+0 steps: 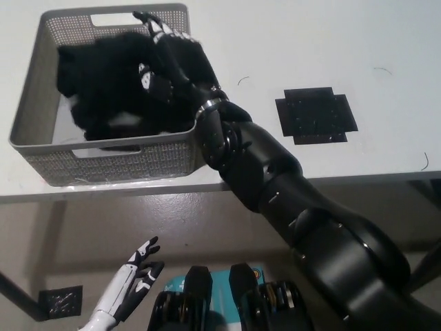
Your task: Use the right hand to pick up a t shirt on the right hand side and place it into a contianer on the left side
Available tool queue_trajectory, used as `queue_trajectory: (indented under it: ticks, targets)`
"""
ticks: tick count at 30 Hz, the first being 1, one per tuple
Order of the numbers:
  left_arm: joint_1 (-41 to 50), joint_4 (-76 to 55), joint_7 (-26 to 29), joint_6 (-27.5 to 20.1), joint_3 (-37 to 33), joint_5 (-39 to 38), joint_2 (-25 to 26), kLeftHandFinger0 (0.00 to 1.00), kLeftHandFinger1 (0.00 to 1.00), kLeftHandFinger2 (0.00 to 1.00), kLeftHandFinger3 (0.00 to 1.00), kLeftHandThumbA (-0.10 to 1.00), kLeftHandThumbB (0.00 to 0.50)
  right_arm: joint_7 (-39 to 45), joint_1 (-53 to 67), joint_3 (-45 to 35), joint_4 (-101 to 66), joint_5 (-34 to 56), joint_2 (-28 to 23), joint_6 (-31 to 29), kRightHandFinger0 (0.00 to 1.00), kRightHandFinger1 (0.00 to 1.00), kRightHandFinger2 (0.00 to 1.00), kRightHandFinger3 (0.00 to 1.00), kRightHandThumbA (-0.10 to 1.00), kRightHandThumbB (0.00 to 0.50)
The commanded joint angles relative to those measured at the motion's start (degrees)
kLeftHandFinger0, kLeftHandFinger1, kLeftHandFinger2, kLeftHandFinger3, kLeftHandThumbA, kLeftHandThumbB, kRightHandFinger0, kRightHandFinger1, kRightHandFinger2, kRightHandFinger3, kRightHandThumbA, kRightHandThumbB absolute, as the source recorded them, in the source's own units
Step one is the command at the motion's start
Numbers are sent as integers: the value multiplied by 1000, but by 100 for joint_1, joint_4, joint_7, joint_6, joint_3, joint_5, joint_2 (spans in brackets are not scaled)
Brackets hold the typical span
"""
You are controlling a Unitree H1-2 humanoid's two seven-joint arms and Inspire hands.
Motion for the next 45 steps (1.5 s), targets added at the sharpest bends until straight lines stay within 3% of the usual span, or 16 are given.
queue_trajectory:
  ticks: [1,8,16,20,22,25,27,29,34,37,42,45]
  targets:
    - [81,-190,-68,39,-46,-31,44,755,808,933,1000,986,297,1080,-198,-157,-144,414,-79,622,1000,1000,1000,1000,593,500]
    - [40,-129,-117,57,-70,-46,79,785,832,986,1000,988,300,1364,-150,-26,-173,354,-192,736,1000,1000,1000,1000,664,500]
    - [55,-173,-70,48,-101,55,81,772,826,958,1000,1000,278,1591,-108,-102,-443,487,-228,905,1000,1000,1000,1000,612,500]
    - [79,-160,-53,29,-98,64,115,786,830,942,1000,1000,314,1633,218,207,-1197,166,-554,710,1000,1000,1000,1000,662,500]
    - [108,-154,-48,19,-85,63,142,797,830,940,1000,1000,310,1469,348,537,-1622,-218,-798,723,1000,1000,1000,1000,782,500]
    - [80,-114,-35,-37,-103,93,155,800,830,943,1000,1000,282,1354,497,845,-2352,-586,-1293,790,1000,1000,1000,1000,834,500]
    - [96,-104,-33,-52,-86,71,171,781,824,957,1000,1000,308,1426,606,815,-2862,-591,-1625,747,1000,1000,1000,1000,926,500]
    - [124,-117,-70,-40,-63,-8,178,783,825,961,1000,1000,294,1662,838,607,-3713,-470,-2015,889,1000,1000,1000,1000,793,500]
    - [139,-79,-16,-78,-46,1,160,737,782,934,1000,1000,307,1917,1367,196,-5166,-251,-2620,1137,1000,1000,1000,1000,697,500]
    - [149,-83,28,-1,-19,45,159,732,782,931,1000,1000,328,2042,1993,-120,-6347,-205,-3058,1298,1000,1000,1000,1000,718,500]
    - [135,59,38,-169,53,-119,167,720,784,934,1000,1000,355,1909,3090,-451,-7600,-183,-3275,1308,1000,1000,1000,1000,699,476]
    - [153,85,58,-169,59,-114,159,726,792,941,1000,1000,339,1905,3743,-582,-8140,-43,-3302,1221,1000,1000,1000,1000,743,452]
